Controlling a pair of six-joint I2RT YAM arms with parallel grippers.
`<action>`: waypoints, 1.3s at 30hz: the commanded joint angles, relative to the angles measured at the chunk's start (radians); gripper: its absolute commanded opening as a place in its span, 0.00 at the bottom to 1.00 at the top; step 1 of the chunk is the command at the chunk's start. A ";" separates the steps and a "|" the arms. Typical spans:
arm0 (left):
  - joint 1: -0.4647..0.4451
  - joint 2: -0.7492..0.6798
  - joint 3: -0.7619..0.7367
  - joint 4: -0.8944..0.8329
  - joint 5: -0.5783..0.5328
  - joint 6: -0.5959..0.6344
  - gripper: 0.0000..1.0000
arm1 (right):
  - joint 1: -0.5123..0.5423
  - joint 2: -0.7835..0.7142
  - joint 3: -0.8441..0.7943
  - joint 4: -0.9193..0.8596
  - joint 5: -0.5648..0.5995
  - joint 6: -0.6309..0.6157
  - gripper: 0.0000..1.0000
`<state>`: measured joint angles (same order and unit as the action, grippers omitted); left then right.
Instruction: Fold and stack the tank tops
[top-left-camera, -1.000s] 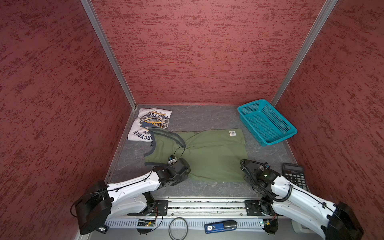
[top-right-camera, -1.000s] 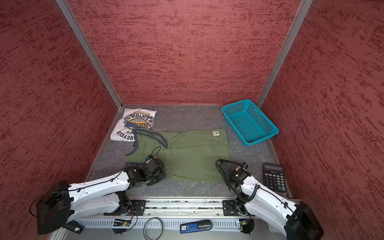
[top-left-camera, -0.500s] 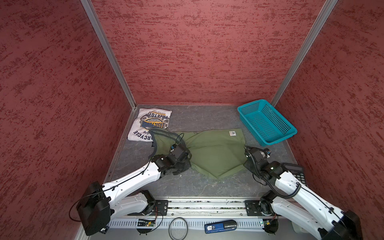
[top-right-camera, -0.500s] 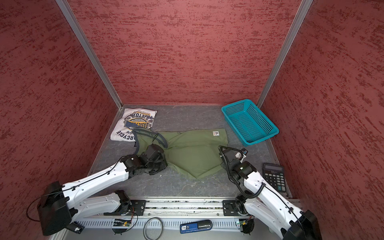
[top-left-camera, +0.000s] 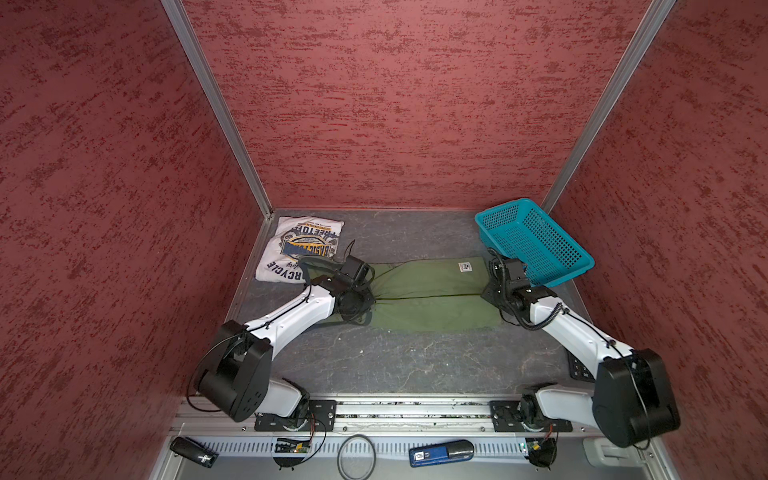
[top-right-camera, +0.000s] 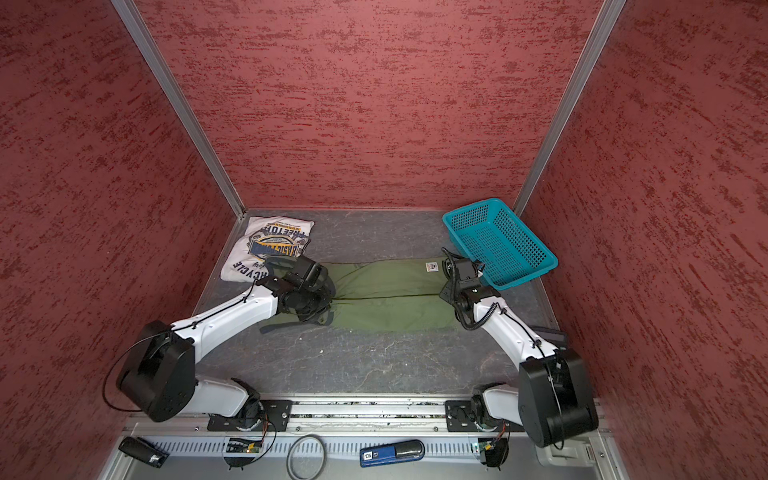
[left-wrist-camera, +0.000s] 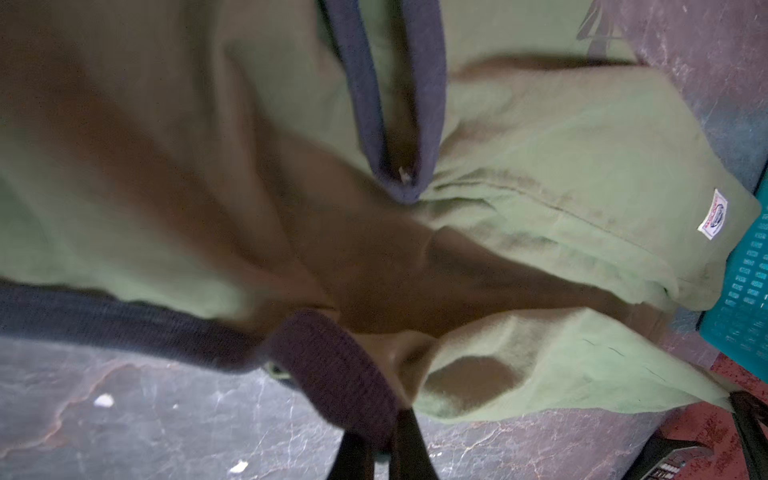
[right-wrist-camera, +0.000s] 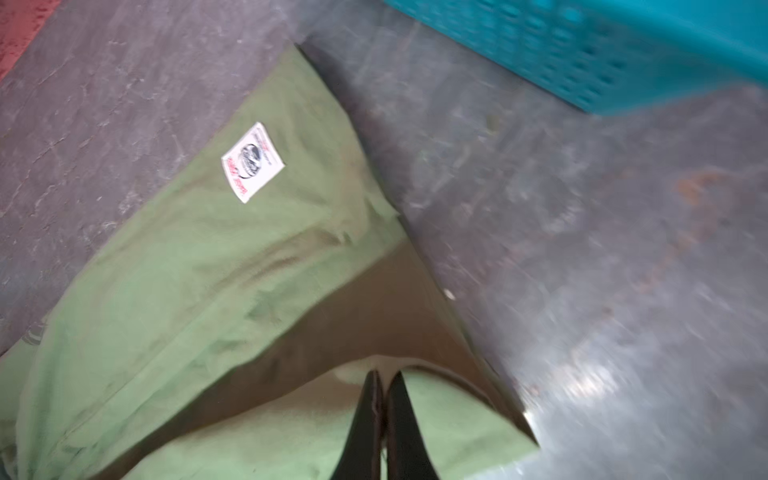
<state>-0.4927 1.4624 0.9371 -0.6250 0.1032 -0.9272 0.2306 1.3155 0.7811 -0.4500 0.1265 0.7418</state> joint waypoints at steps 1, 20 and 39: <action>0.021 0.054 0.058 0.029 0.004 0.049 0.03 | -0.022 0.050 0.043 0.087 -0.015 -0.064 0.00; 0.089 0.170 0.040 0.071 -0.015 0.043 0.07 | -0.065 0.218 0.071 0.143 0.039 -0.070 0.00; 0.014 -0.006 0.067 0.007 -0.067 0.179 0.68 | 0.087 0.081 0.095 0.047 -0.034 -0.184 0.61</action>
<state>-0.4335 1.4502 0.9951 -0.6106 0.0425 -0.7849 0.2634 1.3933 0.8799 -0.3809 0.1482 0.5674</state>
